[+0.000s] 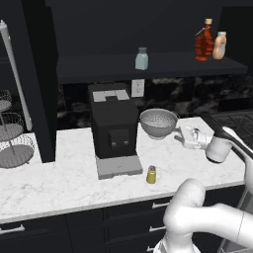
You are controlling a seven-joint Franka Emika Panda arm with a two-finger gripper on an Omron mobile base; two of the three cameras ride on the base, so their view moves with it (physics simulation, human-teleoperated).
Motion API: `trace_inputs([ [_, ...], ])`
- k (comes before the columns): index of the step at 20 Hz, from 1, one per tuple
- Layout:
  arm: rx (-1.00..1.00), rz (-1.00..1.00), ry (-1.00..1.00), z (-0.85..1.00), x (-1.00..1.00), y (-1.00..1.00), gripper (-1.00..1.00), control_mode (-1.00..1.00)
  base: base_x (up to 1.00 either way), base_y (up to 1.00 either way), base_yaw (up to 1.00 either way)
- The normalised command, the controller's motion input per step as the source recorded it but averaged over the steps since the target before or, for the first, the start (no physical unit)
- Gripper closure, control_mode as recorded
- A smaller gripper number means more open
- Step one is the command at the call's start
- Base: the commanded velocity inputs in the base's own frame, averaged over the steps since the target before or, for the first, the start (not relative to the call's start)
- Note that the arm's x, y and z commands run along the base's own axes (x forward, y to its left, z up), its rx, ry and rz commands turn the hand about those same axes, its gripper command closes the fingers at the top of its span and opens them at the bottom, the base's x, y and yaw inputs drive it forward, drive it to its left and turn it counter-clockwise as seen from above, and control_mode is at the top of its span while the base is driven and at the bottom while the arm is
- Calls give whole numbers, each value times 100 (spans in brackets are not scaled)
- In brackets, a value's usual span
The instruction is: Put the shaker and condiment bottle from the counter next to their counterparts in the cabinet.
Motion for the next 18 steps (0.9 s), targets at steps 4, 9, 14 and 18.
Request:
trace_inputs([
  [4, -10, 8, -10, 16, -18, -3, -100, -100, 0, 0, 0],
  [9, -25, 3, -4, 14, -38, 0, -100, -100, 0, 0, 0],
  [14, -25, 3, -4, 5, -38, -1, -100, -100, 0, 0, 0],
  [18, 0, 1, 0, 0, -3, 0, -100, -100, 0, 0, 0],
])
